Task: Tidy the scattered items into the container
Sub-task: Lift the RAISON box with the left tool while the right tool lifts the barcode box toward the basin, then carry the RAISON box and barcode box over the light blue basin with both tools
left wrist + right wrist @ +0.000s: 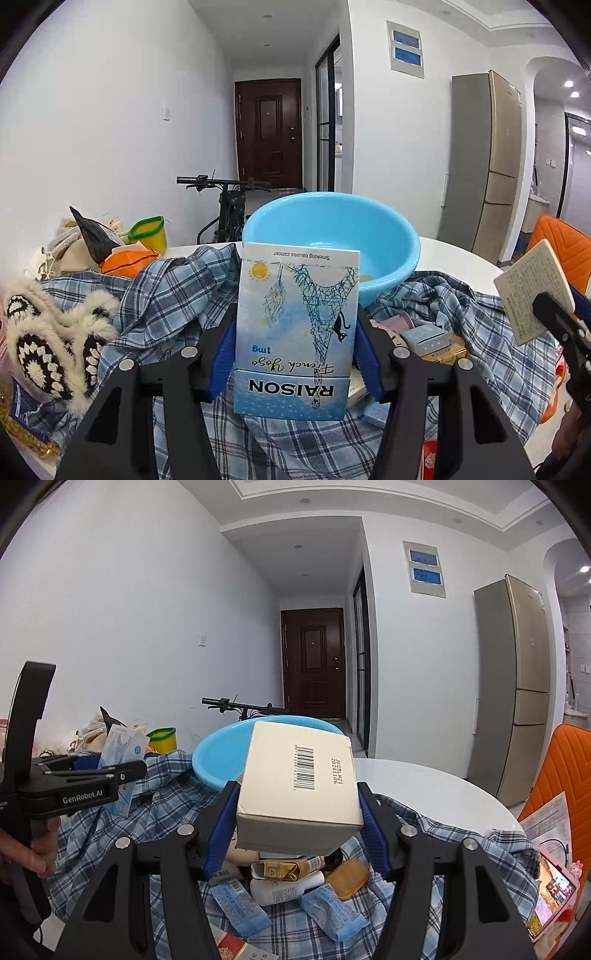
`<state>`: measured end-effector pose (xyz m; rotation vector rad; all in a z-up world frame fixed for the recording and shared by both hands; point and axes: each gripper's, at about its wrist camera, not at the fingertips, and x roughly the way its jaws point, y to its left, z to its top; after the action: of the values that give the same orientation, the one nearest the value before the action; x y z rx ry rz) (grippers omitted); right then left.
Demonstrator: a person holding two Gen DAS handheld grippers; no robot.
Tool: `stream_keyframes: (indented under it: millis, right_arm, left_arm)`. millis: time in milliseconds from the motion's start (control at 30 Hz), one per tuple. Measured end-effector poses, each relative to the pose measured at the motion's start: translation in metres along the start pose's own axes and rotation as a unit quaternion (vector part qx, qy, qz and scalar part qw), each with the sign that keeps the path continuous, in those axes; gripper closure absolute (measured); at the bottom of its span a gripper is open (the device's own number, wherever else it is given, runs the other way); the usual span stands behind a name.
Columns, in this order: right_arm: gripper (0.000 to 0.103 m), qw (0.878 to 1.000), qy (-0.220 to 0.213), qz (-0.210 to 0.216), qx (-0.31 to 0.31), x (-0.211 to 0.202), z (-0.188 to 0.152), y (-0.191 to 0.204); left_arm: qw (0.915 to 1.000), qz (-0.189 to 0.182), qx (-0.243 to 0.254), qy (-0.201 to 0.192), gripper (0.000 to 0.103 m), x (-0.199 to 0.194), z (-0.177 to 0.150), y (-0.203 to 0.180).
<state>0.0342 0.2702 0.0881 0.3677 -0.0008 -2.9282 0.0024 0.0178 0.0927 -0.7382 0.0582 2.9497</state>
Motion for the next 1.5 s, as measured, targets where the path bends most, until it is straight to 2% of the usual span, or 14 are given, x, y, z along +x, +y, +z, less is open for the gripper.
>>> stream_keyframes:
  millis: [200,333,500,633,767,833,900,1000,1100,1167,1233,1300,1333,1500]
  right_arm:
    - [0.043,0.999,-0.028,0.003,-0.024,0.003,0.025,0.002]
    - [0.043,0.998,-0.053,-0.004,-0.034,0.013,0.058,0.000]
    - [0.043,0.995,-0.096,-0.003,-0.040,0.017,0.113,-0.004]
    - [0.043,0.992,-0.119,0.006,-0.036,0.020,0.155,-0.006]
    - [0.043,0.991,-0.126,0.013,-0.037,0.023,0.179,-0.002]
    - [0.043,0.992,-0.121,0.020,-0.039,0.030,0.185,0.000]
    - [0.043,0.994,-0.103,0.027,-0.039,0.045,0.191,0.000]
    - [0.043,0.997,-0.055,0.034,-0.032,0.080,0.206,-0.003]
    - [0.043,0.998,0.017,0.057,-0.017,0.127,0.227,-0.010]
    - [0.043,0.995,0.067,0.065,-0.018,0.161,0.240,-0.011]
    - [0.043,0.991,0.115,0.066,-0.018,0.192,0.249,-0.013]
    - [0.043,0.983,0.163,0.075,-0.025,0.221,0.253,-0.012]
    - [0.043,0.979,0.190,0.074,-0.031,0.238,0.253,-0.011]
    - [0.043,0.938,0.341,0.066,-0.010,0.320,0.223,-0.012]
  left_arm:
    - [0.9997,-0.001,0.003,-0.026,0.043,0.001,0.023,0.001]
    - [0.9975,0.010,0.010,-0.070,0.043,-0.003,0.055,0.001]
    - [0.9946,-0.026,-0.016,-0.100,0.043,-0.005,0.110,0.014]
    - [0.9917,-0.029,-0.027,-0.122,0.043,-0.012,0.151,0.023]
    - [0.9878,-0.036,-0.023,-0.150,0.043,-0.032,0.174,0.030]
    - [0.9874,-0.043,-0.022,-0.151,0.043,-0.032,0.180,0.032]
    - [0.9891,-0.062,-0.025,-0.131,0.044,-0.020,0.189,0.034]
    - [0.9934,-0.068,-0.018,-0.090,0.044,0.013,0.207,0.031]
    - [0.9958,-0.089,-0.023,-0.009,0.043,0.065,0.233,0.024]
    - [0.9932,-0.098,-0.029,0.057,0.043,0.098,0.245,0.019]
    - [0.9924,-0.088,-0.002,0.085,0.043,0.116,0.258,0.010]
    - [0.9907,-0.080,0.021,0.108,0.043,0.133,0.271,0.005]
    - [0.9891,-0.081,0.013,0.123,0.043,0.143,0.276,0.007]
    - [0.9826,-0.044,-0.019,0.179,0.044,0.211,0.285,0.014]
